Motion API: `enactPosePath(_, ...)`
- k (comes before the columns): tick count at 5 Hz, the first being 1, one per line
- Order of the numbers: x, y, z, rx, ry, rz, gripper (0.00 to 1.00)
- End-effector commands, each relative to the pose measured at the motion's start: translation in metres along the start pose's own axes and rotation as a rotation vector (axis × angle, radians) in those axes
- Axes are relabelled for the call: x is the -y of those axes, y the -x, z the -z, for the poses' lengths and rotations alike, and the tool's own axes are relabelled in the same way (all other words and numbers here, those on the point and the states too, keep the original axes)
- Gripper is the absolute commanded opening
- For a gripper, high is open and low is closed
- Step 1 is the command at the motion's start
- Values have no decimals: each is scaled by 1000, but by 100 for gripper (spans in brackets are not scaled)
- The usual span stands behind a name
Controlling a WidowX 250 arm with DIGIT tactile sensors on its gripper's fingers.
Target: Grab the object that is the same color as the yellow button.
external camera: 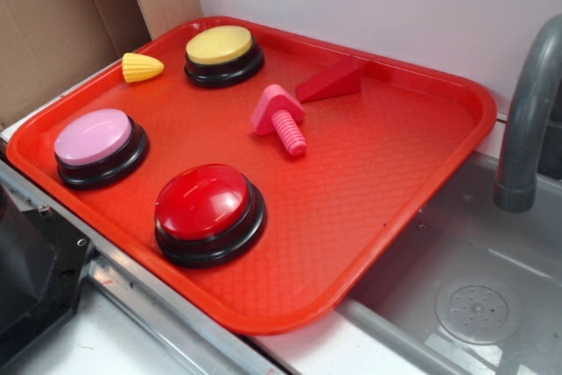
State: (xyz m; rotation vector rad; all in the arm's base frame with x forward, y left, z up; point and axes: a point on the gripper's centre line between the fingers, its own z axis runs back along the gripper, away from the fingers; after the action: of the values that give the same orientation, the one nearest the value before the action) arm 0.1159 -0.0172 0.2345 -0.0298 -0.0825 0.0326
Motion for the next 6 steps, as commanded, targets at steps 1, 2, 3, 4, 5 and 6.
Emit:
enactPosePath(1, 0, 0, 0, 0, 0, 0, 100)
enactPosePath(2, -9, -6, 7, 13, 17, 31, 100)
enactPosePath(3, -27, -20, 21, 22, 6, 110, 100)
enactPosePath(4, -43, -32, 34, 19, -18, 182, 100)
enactPosePath(5, -68, -45, 52, 34, -46, 275, 100)
enactPosePath(6, -91, -61, 71, 97, -28, 332, 100)
